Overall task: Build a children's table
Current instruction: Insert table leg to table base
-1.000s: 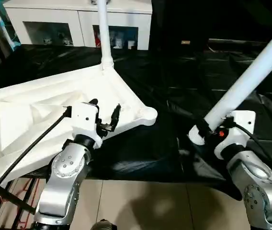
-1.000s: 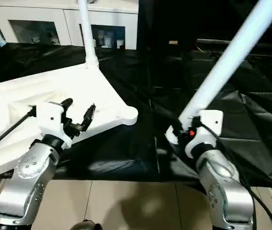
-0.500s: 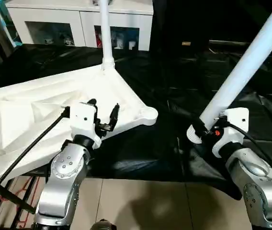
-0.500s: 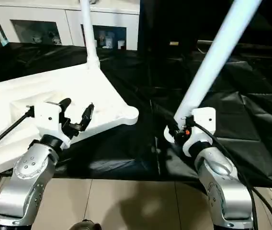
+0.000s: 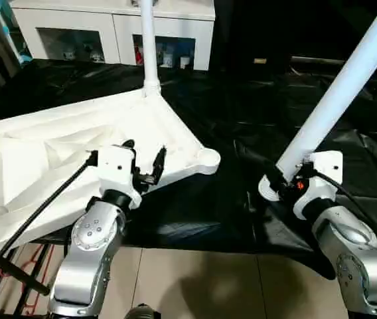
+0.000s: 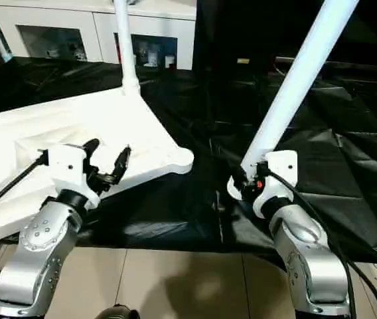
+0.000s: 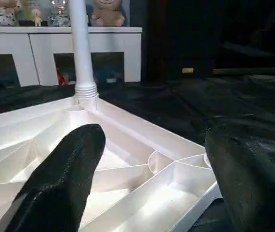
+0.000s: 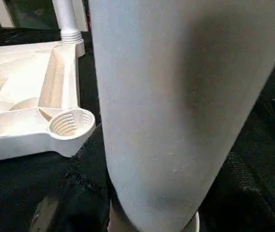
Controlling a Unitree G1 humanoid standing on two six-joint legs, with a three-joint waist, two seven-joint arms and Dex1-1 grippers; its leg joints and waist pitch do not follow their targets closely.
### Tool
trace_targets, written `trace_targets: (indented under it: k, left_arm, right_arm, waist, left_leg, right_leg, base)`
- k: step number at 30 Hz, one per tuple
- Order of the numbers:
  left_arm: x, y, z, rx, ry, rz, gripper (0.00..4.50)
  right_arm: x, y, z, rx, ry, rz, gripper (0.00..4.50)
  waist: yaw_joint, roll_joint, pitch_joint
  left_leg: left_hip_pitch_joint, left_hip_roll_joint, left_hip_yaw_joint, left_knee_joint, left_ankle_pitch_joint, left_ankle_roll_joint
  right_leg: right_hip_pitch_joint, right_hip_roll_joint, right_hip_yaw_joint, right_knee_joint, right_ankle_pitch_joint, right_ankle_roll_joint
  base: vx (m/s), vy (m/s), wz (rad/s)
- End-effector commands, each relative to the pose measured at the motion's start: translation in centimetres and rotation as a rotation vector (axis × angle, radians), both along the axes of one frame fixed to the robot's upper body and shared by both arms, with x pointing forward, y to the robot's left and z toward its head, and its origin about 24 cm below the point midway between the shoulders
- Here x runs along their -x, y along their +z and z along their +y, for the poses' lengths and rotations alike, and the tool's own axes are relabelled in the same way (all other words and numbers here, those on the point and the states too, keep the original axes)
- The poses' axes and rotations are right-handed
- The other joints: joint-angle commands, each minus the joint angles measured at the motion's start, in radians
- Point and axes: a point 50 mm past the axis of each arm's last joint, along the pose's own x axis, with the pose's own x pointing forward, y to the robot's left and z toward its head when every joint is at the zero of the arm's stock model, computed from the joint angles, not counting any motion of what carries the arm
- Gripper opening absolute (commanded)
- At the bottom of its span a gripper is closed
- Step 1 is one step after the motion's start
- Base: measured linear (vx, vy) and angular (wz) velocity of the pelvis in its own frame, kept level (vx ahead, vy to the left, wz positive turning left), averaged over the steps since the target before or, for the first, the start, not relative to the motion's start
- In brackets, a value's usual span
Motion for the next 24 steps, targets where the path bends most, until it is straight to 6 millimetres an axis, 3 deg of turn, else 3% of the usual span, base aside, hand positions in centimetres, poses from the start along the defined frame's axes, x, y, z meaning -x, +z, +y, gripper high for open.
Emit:
trace_targets:
  k: [1, 6, 10, 11, 12, 13, 14, 15, 17, 18, 19, 20, 22, 24]
  left_arm:
    - [0.03, 0.38, -0.24, -0.004, -0.014, -0.009, 3.82]
    - [-0.15, 0.54, -0.21, -0.003, -0.017, -0.013, 3.82]
    - [-0.25, 0.58, -0.29, -0.003, -0.024, -0.015, 3.82]
    - [-0.28, 0.58, -0.32, -0.003, -0.026, -0.015, 3.82]
    - [-0.28, 0.58, -0.32, -0.003, -0.026, -0.015, 3.82]
    - [-0.32, 0.6, -0.35, -0.003, -0.027, -0.016, 3.82]
    - [-0.34, 0.61, -0.36, -0.002, -0.027, -0.016, 3.82]
    - [-0.35, 0.6, -0.37, -0.002, -0.027, -0.016, 3.82]
    - [-0.41, 0.63, -0.43, -0.001, -0.027, -0.016, 3.82]
    - [-0.41, 0.63, -0.43, -0.001, -0.027, -0.016, 3.82]
    - [-0.44, 0.65, -0.46, 0.0, -0.027, -0.016, 3.82]
    - [-0.46, 0.66, -0.47, 0.0, -0.027, -0.016, 3.82]
    - [-0.49, 0.68, -0.47, -0.001, -0.026, -0.016, 3.82]
    - [-0.64, 0.78, -0.46, -0.001, -0.025, -0.017, 3.82]
  right_arm:
    - [-0.12, 0.39, -0.05, -0.002, -0.001, -0.023, 1.91]
    - [-0.12, 0.35, 0.0, -0.003, -0.002, -0.024, 1.91]
    - [-0.15, 0.39, 0.05, -0.006, -0.004, -0.026, 1.91]
    - [-0.17, 0.43, 0.07, -0.007, -0.004, -0.028, 1.91]
    - [-0.17, 0.43, 0.07, -0.007, -0.004, -0.028, 1.91]
    - [-0.19, 0.48, 0.1, -0.006, -0.003, -0.029, 1.91]
    - [-0.2, 0.49, 0.12, -0.006, -0.003, -0.03, 1.91]
    - [-0.2, 0.51, 0.13, -0.006, -0.002, -0.03, 1.91]
    - [-0.24, 0.56, 0.13, -0.001, 0.003, -0.031, 1.91]
    - [-0.24, 0.56, 0.13, -0.001, 0.003, -0.031, 1.91]
    - [-0.28, 0.6, 0.15, 0.007, 0.011, -0.033, 1.91]
    - [-0.33, 0.65, 0.19, 0.014, 0.019, -0.035, 1.91]
    - [-0.38, 0.68, 0.2, 0.013, 0.019, -0.035, 1.91]
    - [-0.54, 0.76, 0.22, 0.011, 0.018, -0.034, 1.91]
  waist:
    - [0.001, -0.007, -0.056]
    - [0.001, -0.006, -0.056]
    - [-0.004, 0.0, -0.044]
    - [-0.01, 0.003, -0.035]
    - [-0.01, 0.003, -0.035]
    - [-0.019, 0.0, -0.029]
    - [-0.026, 0.002, -0.03]
    - [-0.028, 0.003, -0.031]
    - [-0.035, -0.001, -0.04]
    - [-0.035, -0.001, -0.04]
    - [-0.036, -0.001, -0.046]
    - [-0.036, -0.002, -0.051]
    - [-0.038, -0.004, -0.054]
    - [-0.034, -0.004, -0.06]
  left_leg:
    - [0.028, 0.068, -0.031, -0.089, -0.312, -0.038]
    - [0.03, 0.068, -0.032, -0.09, -0.331, -0.044]
    - [0.064, 0.066, -0.041, -0.099, -0.562, -0.068]
    - [0.092, 0.062, -0.041, -0.097, -0.656, -0.065]
    - [0.092, 0.062, -0.041, -0.097, -0.656, -0.065]
    - [0.104, 0.057, -0.043, -0.093, -0.682, -0.065]
    - [0.103, 0.059, -0.045, -0.105, -0.671, -0.061]
    - [0.104, 0.06, -0.045, -0.108, -0.667, -0.06]
    - [0.092, 0.059, -0.045, -0.114, -0.61, -0.049]
    - [0.092, 0.059, -0.045, -0.114, -0.61, -0.049]
    - [0.088, 0.06, -0.042, -0.117, -0.566, -0.036]
    - [0.084, 0.061, -0.036, -0.119, -0.496, -0.009]
    - [0.08, 0.061, -0.032, -0.117, -0.463, 0.005]
    - [0.08, 0.059, -0.024, -0.113, -0.388, 0.034]
  right_leg:
    - [0.022, -0.063, 0.049, -0.084, -0.257, -0.102]
    - [0.022, -0.063, 0.049, -0.085, -0.269, -0.098]
    - [0.023, -0.063, 0.039, -0.114, -0.535, -0.045]
    - [0.021, -0.056, 0.026, -0.138, -0.658, -0.031]
    - [0.021, -0.056, 0.026, -0.138, -0.658, -0.031]
    - [0.027, -0.053, 0.015, -0.154, -0.704, -0.022]
    - [0.048, -0.056, 0.012, -0.158, -0.686, -0.019]
    - [0.051, -0.056, 0.013, -0.16, -0.679, -0.02]
    - [0.07, -0.059, 0.018, -0.152, -0.622, -0.029]
    - [0.07, -0.059, 0.018, -0.152, -0.622, -0.029]
    - [0.075, -0.058, 0.022, -0.146, -0.564, -0.041]
    - [0.08, -0.054, 0.027, -0.134, -0.462, -0.072]
    - [0.087, -0.052, 0.028, -0.129, -0.419, -0.094]
    - [0.093, -0.05, 0.029, -0.119, -0.329, -0.138]
  base:
    - [0.0, 0.0, 0.0]
    - [0.0, 0.0, 0.0]
    - [0.0, 0.0, 0.0]
    - [0.0, 0.0, 0.0]
    - [0.0, 0.0, 0.0]
    - [0.0, 0.0, 0.0]
    - [0.0, 0.0, 0.0]
    - [0.0, 0.0, 0.0]
    - [0.0, 0.0, 0.0]
    - [0.0, 0.0, 0.0]
    - [0.061, 0.017, -0.08]
    - [0.065, 0.01, -0.03]
    - [0.06, 0.004, -0.02]
    - [0.063, -0.011, 0.0]
